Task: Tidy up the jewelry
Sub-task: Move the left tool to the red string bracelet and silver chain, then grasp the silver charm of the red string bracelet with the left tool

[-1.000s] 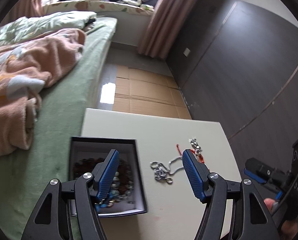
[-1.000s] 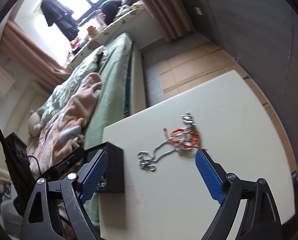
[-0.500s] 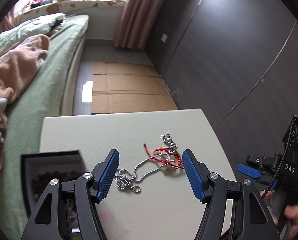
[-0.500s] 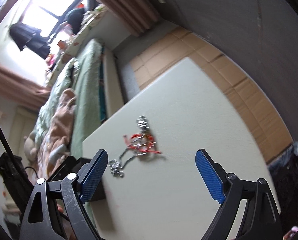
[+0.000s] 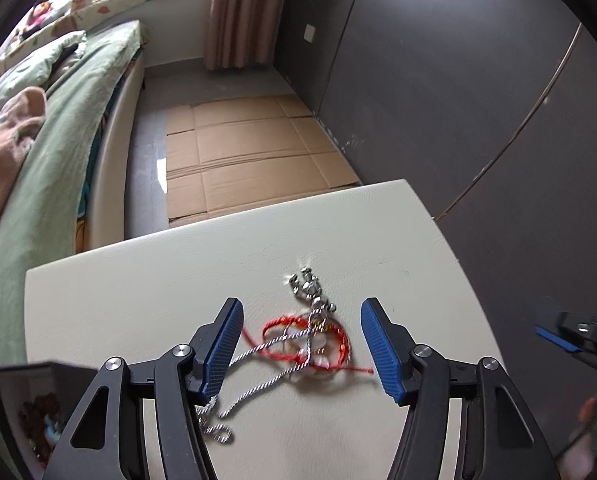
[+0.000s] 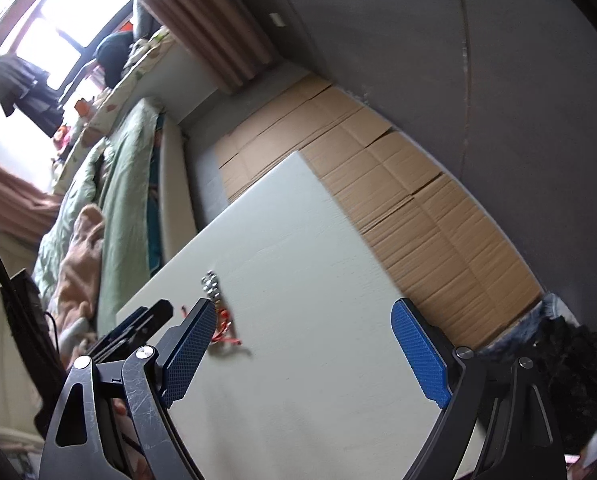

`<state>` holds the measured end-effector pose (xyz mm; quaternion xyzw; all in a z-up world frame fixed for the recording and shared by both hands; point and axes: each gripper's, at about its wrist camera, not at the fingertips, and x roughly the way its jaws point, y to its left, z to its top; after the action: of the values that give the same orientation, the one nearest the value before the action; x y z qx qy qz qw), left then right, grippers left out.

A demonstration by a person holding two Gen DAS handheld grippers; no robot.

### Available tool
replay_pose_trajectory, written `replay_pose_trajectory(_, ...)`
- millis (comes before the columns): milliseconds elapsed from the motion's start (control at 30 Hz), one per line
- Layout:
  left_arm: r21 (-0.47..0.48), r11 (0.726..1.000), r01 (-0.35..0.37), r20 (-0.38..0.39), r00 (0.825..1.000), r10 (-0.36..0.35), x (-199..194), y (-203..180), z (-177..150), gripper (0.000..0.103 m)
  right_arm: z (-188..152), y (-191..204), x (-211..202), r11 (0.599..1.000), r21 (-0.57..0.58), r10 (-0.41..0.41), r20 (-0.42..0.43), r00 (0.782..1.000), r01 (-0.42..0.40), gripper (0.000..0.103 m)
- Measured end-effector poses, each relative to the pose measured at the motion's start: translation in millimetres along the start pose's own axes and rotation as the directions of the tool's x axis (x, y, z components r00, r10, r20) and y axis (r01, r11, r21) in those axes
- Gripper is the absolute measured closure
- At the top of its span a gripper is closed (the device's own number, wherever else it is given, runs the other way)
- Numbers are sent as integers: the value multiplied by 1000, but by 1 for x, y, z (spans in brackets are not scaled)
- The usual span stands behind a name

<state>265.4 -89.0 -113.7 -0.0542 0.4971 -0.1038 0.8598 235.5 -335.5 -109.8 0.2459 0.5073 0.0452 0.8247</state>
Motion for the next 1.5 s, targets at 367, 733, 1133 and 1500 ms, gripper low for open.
replay_pose_trajectory(367, 42, 993, -107, -68, 992, 110, 45, -19, 3, 58, 3, -3, -3, 999, -42, -30, 1, 1000, 30, 13)
replay_pose_trajectory(733, 141, 981, -134, -70, 987, 145, 56, -34, 0, 86, 3, -8, -1, 998, -46, -51, -7, 999, 50, 13)
replay_pose_trajectory(1133, -31, 998, -46, 83, 995, 48, -22, 6, -19, 88, -2, 2, 6, 999, -30, 27, -29, 999, -28, 13)
replay_pose_trajectory(1500, -114, 993, 44, 208, 978, -19, -83, 40, -26, 88, -20, 48, 38, 985, -113, 115, -106, 988, -127, 32)
